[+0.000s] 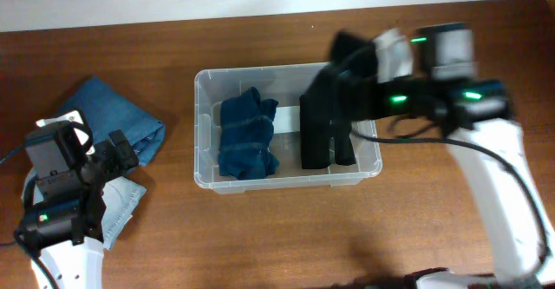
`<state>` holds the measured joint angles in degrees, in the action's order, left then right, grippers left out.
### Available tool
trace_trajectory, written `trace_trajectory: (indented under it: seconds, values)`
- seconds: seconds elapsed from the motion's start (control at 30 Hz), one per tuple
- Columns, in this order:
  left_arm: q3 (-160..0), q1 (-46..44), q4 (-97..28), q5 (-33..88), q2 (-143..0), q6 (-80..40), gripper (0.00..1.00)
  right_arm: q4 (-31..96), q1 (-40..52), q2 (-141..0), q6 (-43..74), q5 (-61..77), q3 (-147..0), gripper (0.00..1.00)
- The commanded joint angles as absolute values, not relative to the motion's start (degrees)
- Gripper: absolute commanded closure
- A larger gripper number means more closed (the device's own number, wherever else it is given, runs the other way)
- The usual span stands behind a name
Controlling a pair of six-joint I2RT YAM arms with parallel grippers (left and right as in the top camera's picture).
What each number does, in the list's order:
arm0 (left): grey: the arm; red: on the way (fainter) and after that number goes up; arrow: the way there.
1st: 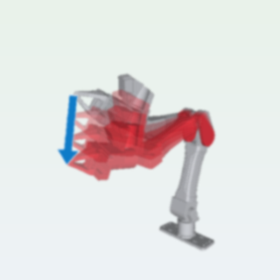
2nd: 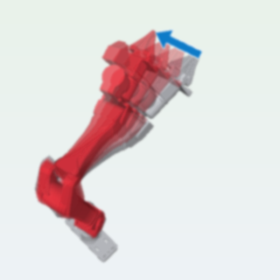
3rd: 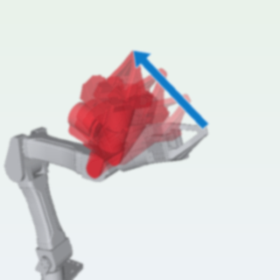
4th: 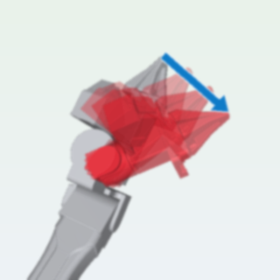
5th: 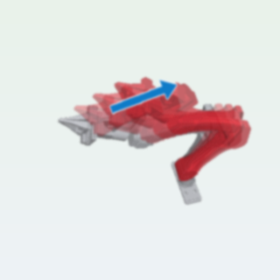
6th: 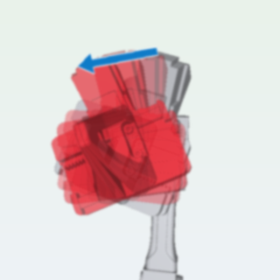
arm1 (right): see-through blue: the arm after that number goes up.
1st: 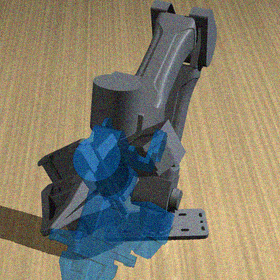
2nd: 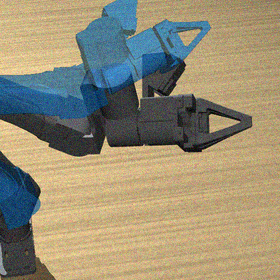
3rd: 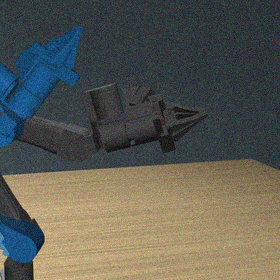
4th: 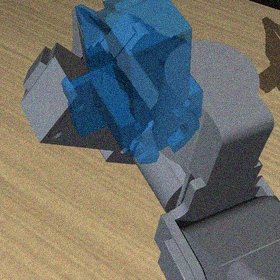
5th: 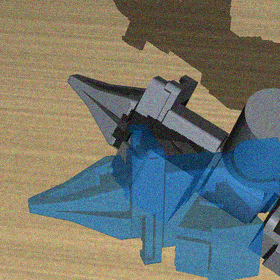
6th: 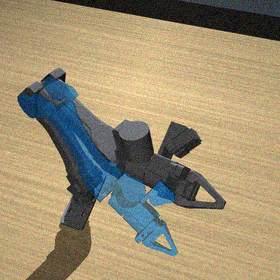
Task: Pack container
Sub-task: 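Lower the second black garment into the bin and withdraw the right gripper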
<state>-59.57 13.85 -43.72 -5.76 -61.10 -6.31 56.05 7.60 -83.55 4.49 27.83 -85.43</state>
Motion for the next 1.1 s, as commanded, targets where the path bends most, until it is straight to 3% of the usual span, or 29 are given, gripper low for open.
trace_trajectory:
  seconds: [0.0, 0.17, 0.33, 0.37, 0.43, 0.8, 1.07]
  values:
    - [-60.8, 14.0, -43.8, -5.1, -61.2, -6.9, 0.01, 53.9, 14.8, -89.8, 8.0, 23.9, -82.8, 0.94]
    - [-60.8, 14.0, -43.8, -5.1, -61.2, -6.8, 0.01, 51.7, 21.5, -102.5, 8.1, 20.0, -82.3, 0.94]
    - [-60.8, 14.0, -44.0, -5.1, -61.2, -6.8, 0.01, 50.5, 21.7, -109.2, 9.8, 14.9, -82.3, 0.92]
    - [-60.8, 14.0, -44.0, -5.1, -61.2, -6.8, 0.01, 50.2, 21.4, -109.4, 8.7, 14.3, -82.3, 0.79]
    - [-60.8, 14.0, -44.0, -5.1, -61.2, -6.8, 0.01, 50.8, 21.1, -109.1, 5.9, 14.3, -82.7, 0.01]
    - [-60.8, 14.0, -43.9, -5.4, -61.2, -6.8, 0.01, 63.4, 20.8, -93.4, 1.7, 8.3, -98.2, 0.02]
    - [-60.8, 18.1, -47.6, -5.5, -63.3, -11.3, 0.01, 66.0, 10.3, -85.4, 1.9, 8.3, -99.7, 0.02]
